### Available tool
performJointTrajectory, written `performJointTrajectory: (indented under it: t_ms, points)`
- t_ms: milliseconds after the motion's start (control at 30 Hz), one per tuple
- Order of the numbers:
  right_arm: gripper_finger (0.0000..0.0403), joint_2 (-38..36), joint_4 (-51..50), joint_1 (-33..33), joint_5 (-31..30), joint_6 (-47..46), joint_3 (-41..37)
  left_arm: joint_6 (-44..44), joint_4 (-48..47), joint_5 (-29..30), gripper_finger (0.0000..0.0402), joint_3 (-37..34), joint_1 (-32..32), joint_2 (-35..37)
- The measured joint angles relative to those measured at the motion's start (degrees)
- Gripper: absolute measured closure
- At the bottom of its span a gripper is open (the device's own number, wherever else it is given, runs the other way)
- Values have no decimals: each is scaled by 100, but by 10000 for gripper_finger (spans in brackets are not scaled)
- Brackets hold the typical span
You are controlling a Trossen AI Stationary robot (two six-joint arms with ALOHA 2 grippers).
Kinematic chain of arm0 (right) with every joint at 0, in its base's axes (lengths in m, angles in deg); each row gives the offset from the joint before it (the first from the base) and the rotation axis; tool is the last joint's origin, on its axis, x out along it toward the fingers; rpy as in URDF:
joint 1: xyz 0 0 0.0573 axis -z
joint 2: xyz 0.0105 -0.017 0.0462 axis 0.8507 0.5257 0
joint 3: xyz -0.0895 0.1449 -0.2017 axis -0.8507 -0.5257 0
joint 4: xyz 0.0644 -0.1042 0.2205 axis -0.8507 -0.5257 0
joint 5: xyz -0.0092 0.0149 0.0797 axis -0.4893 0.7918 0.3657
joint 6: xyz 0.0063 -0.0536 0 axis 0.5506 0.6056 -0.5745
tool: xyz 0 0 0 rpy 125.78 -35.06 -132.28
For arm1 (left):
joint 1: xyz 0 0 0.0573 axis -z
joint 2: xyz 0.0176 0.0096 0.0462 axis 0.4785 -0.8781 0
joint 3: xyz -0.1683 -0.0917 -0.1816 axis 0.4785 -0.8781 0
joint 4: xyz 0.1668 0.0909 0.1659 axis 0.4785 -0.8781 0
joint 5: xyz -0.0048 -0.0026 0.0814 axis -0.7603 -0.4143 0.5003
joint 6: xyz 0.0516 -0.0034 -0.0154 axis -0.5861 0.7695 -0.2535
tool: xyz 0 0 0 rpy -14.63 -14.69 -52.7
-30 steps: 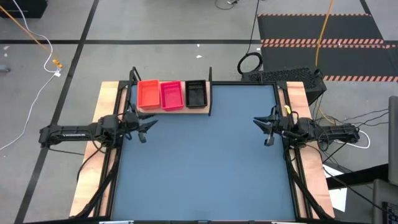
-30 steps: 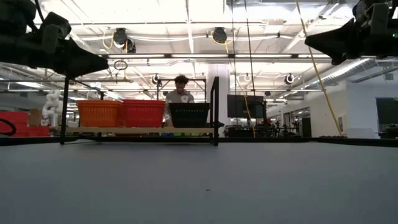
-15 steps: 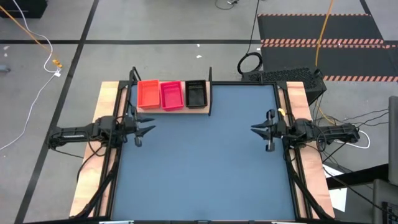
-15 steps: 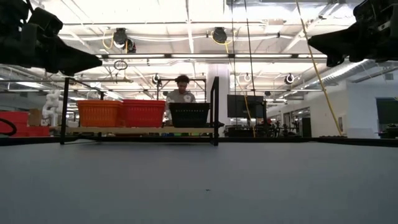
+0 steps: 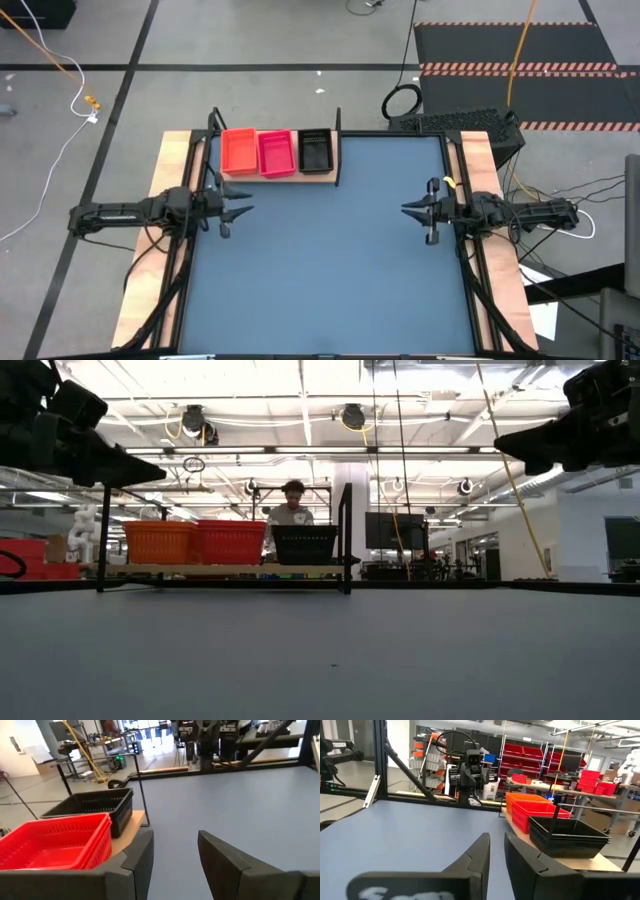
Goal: Stack baskets on shelf by color
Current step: Return to Home Position
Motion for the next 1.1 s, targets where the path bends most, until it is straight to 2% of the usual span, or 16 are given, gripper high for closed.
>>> performJointTrajectory:
  t_ms: [233,1100]
  points:
    - [353,-1,369,0,-14,75,-4,-261,76,467,245,-1,-1,-6]
    - [353,1,385,0,3,71,-15,-182,116,482,245,-7,-2,-6]
